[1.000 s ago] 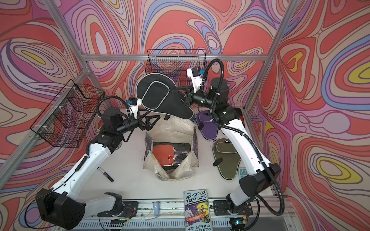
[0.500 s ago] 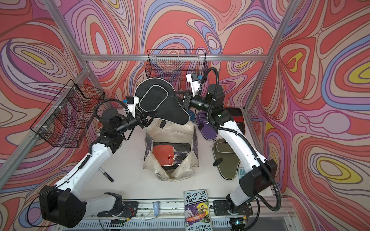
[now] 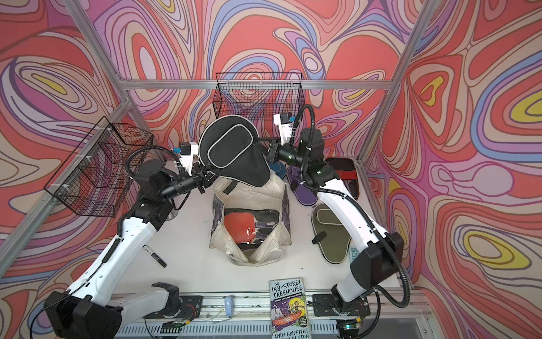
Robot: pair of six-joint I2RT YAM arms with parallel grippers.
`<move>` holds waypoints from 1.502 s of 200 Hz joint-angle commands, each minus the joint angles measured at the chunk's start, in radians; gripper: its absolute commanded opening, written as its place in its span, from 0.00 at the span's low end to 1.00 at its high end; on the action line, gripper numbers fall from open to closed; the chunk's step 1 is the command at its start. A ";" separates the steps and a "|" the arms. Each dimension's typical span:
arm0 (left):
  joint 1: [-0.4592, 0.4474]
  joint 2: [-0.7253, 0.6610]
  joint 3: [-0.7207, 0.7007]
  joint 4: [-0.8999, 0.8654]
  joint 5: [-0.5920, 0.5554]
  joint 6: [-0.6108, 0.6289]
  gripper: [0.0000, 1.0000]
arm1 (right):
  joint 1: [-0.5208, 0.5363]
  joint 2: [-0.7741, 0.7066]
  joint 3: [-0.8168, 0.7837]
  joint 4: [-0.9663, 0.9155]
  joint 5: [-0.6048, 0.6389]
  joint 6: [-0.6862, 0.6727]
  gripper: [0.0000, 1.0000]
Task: Remove the ping pong set from the canvas bag
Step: Pick up the ping pong set from the canvas bag, then adjust the canvas bag at the center of the board.
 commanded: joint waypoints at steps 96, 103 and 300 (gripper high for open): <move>0.075 -0.055 0.612 -0.952 -0.437 0.451 0.00 | 0.045 0.181 0.406 -0.722 0.157 -0.503 0.98; 0.082 -0.065 0.610 -0.969 -0.466 0.460 0.00 | 0.058 0.217 0.438 -0.765 0.194 -0.533 0.98; 0.127 0.027 0.425 -0.922 -0.422 0.449 0.00 | 0.163 0.469 0.608 -0.918 0.374 -0.811 0.88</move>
